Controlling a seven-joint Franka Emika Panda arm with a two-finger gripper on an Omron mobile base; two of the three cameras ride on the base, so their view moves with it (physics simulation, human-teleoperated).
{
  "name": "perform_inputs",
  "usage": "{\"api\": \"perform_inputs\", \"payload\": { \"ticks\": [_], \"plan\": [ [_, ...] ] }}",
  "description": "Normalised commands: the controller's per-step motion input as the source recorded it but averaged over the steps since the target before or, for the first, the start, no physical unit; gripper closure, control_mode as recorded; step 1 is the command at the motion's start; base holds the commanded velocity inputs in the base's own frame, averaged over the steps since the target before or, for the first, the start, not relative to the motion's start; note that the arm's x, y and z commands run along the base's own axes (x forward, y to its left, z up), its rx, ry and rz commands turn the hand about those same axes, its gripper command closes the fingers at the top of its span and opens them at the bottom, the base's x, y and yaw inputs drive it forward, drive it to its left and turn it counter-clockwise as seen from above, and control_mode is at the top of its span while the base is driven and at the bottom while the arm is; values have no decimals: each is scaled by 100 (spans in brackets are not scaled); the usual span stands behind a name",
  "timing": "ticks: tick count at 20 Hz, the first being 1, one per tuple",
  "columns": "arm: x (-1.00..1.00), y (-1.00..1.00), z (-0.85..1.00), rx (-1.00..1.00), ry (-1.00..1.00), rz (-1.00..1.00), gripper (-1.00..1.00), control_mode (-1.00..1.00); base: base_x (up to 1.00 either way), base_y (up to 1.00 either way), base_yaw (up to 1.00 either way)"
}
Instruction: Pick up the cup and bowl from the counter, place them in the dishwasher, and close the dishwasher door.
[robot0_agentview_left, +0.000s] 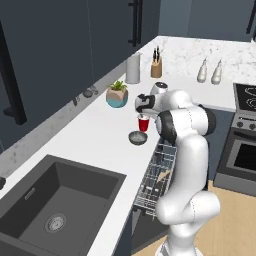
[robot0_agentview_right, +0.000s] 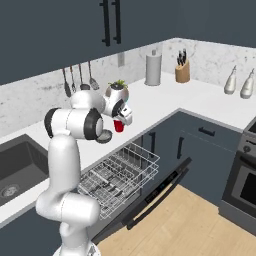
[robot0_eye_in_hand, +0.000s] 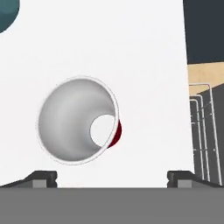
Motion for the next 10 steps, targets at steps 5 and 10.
{"api": "perform_inputs", "payload": {
  "ticks": [5,10],
  "plan": [
    [46,-4,-26,0,1,-4,-100,-100,0,0,0],
    [43,-9,-21,0,1,-4,-100,-100,0,0,0]
  ]
}}
